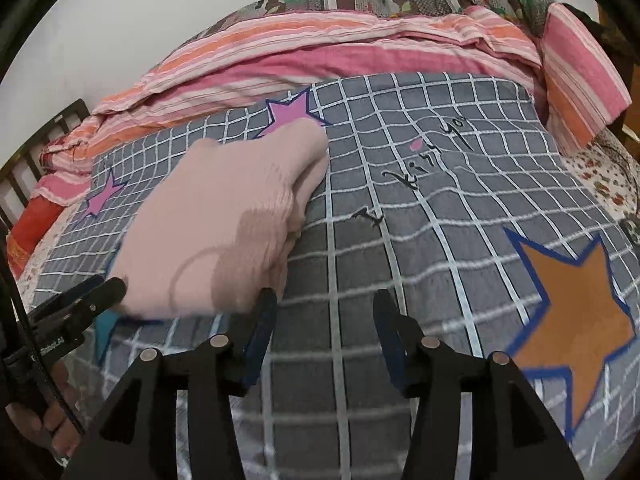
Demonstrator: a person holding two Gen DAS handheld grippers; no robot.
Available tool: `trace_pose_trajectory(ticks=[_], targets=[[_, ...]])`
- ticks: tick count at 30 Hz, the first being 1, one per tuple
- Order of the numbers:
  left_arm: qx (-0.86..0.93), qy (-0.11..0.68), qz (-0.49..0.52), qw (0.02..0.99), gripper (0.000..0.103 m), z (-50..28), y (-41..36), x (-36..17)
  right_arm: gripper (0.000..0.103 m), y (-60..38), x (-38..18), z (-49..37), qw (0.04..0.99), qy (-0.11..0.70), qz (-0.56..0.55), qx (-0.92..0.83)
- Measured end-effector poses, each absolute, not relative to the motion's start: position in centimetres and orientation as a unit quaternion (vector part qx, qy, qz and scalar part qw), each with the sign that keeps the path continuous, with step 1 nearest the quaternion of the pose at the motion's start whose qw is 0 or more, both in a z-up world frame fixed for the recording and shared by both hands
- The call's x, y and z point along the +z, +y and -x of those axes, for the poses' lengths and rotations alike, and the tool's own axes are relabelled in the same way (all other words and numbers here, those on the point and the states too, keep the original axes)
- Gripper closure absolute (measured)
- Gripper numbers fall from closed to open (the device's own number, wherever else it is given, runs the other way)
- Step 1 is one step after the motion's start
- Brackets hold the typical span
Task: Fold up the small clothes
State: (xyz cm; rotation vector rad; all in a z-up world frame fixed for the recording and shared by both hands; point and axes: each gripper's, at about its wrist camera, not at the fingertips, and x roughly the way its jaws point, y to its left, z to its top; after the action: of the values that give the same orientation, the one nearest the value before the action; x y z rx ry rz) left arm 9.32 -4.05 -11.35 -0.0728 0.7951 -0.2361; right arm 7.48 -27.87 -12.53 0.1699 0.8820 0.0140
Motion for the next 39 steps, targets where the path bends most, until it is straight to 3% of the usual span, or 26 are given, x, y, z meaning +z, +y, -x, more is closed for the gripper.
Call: trace_pose_trajectory(ticks=[3,7,11,13,39], targets=[[-0.100,0.376,0.029,0.921,0.033,-7.8,-4.3,-8.6,0.051,-27.7,-10.9,-6.2,0.904,0.421,-0.073,-0.006],[-0.097,0.375,0.017,0.922,0.024,-5.8,-4.7,-5.7,0.041,-27.3,-8.0,-4.4,0.908,0.414,-0.066,-0.005],[-0.077,0.358,0.008,0.930,0.012,-3.6,-4.7,-3.5,0.009,-26.9,-5.7,-2.4,0.914,0.402,-0.055,-0.012],[-0.067,0.354,0.008,0.933,0.012,-2.6,-4.5,-2.6,0.005,-26.8,-4.7,-1.1,0.921,0.385,-0.043,-0.025],[-0.030,0.338,0.004,0.941,0.012,0.8,-3.4,-0.1,0.004,-26.7,-2.2,2.8,0.924,0.380,-0.022,-0.049]])
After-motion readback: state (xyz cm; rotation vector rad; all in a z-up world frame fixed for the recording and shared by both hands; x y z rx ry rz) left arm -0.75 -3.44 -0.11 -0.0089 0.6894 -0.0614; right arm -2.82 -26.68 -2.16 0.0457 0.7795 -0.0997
